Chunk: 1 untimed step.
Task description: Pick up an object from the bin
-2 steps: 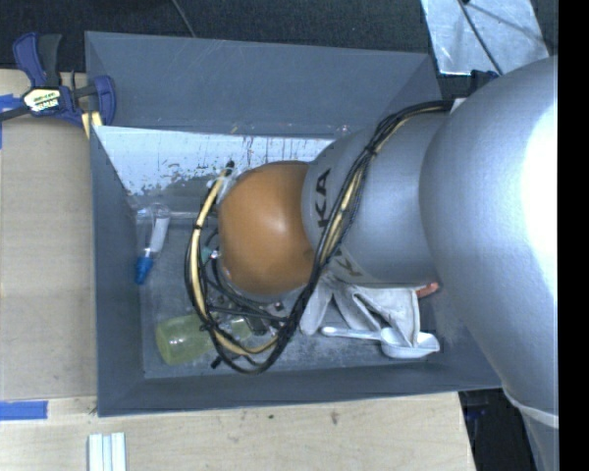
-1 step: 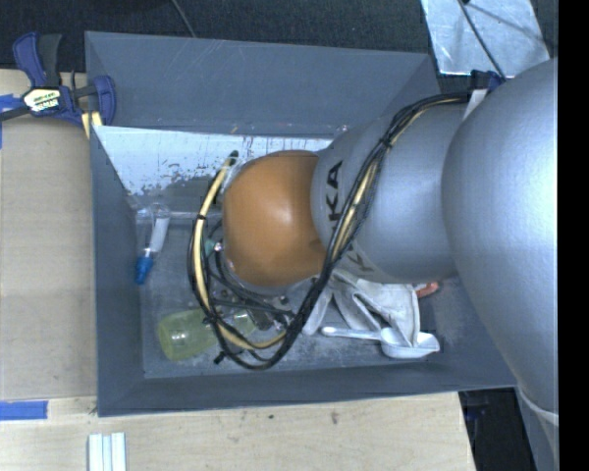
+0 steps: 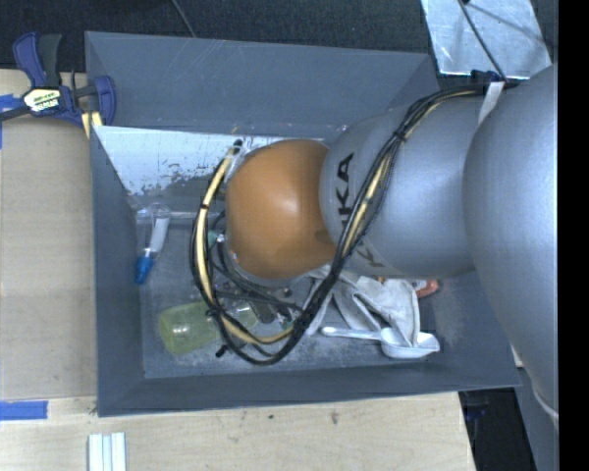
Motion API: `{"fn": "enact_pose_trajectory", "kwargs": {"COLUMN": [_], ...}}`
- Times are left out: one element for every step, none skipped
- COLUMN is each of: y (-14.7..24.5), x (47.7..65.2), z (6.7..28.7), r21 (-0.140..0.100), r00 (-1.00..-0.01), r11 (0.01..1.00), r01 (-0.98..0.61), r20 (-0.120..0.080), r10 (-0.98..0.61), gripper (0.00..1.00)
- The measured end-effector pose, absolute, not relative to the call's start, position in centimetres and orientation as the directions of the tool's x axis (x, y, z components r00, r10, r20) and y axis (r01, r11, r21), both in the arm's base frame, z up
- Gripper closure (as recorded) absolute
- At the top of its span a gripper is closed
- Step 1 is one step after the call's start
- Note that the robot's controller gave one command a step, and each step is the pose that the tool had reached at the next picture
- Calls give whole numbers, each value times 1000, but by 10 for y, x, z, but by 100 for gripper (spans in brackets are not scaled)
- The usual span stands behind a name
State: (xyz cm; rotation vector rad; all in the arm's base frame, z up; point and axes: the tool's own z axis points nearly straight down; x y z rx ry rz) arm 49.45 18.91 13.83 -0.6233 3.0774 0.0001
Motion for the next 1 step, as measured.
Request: {"fn": "enact_pose_trajectory", "kwargs": {"y": [189], "x": [496], "z": [148], "r21": [-1], "r00": [-921], "r11": [921], "r01": [-389], "r20": [-7], "r10": [-389], "gripper": [100]}}
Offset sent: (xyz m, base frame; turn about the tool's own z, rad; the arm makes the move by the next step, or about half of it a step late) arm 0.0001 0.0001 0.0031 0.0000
